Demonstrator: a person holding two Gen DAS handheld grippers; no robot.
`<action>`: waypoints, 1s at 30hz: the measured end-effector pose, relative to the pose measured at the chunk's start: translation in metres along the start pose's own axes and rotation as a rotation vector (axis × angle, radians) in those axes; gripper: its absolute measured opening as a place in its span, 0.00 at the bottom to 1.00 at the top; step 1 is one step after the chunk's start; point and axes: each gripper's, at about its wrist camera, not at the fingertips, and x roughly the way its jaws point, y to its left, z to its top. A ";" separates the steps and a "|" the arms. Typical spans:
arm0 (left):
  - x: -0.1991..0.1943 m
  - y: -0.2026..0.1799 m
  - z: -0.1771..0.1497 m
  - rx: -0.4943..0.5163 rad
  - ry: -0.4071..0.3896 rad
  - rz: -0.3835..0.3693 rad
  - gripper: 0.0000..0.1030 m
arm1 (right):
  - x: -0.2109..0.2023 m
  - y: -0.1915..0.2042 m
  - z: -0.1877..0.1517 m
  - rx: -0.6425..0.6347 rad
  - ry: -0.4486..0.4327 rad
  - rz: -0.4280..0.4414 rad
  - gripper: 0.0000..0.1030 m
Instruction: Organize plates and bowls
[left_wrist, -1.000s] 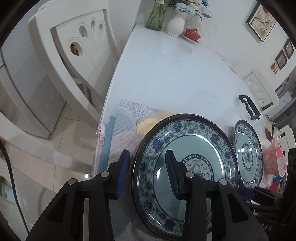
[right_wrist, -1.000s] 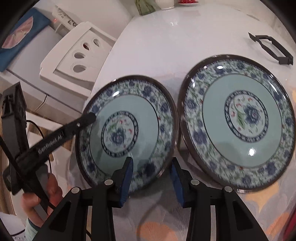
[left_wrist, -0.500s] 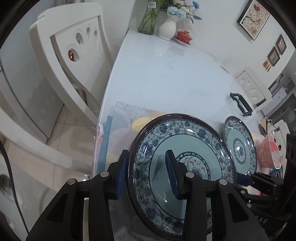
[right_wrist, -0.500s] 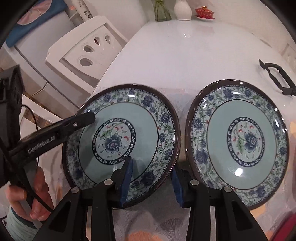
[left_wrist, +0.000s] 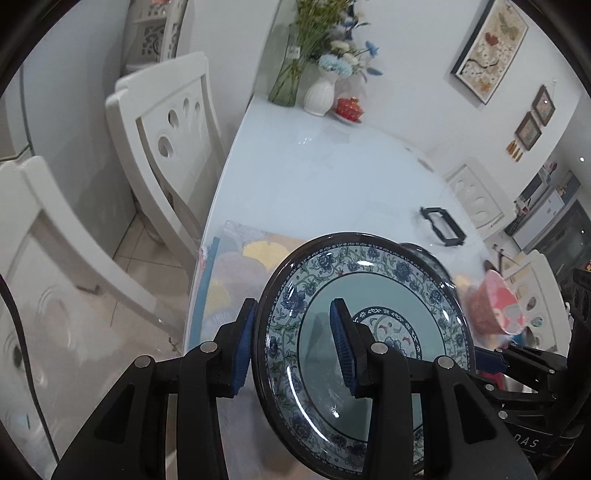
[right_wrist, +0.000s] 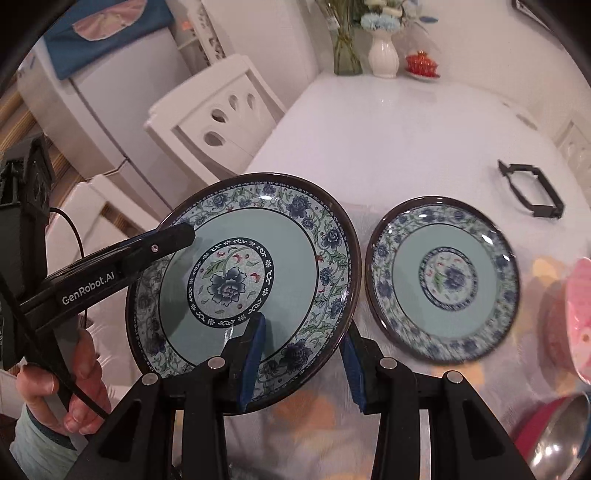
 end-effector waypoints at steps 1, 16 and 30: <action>-0.008 -0.004 -0.006 -0.005 -0.003 -0.003 0.35 | -0.008 0.001 -0.005 -0.002 -0.004 -0.001 0.38; -0.078 -0.034 -0.110 0.007 0.061 -0.046 0.36 | -0.084 0.022 -0.117 -0.012 0.008 -0.064 0.38; -0.068 -0.033 -0.191 0.033 0.200 -0.035 0.36 | -0.069 0.032 -0.208 -0.047 0.173 -0.102 0.39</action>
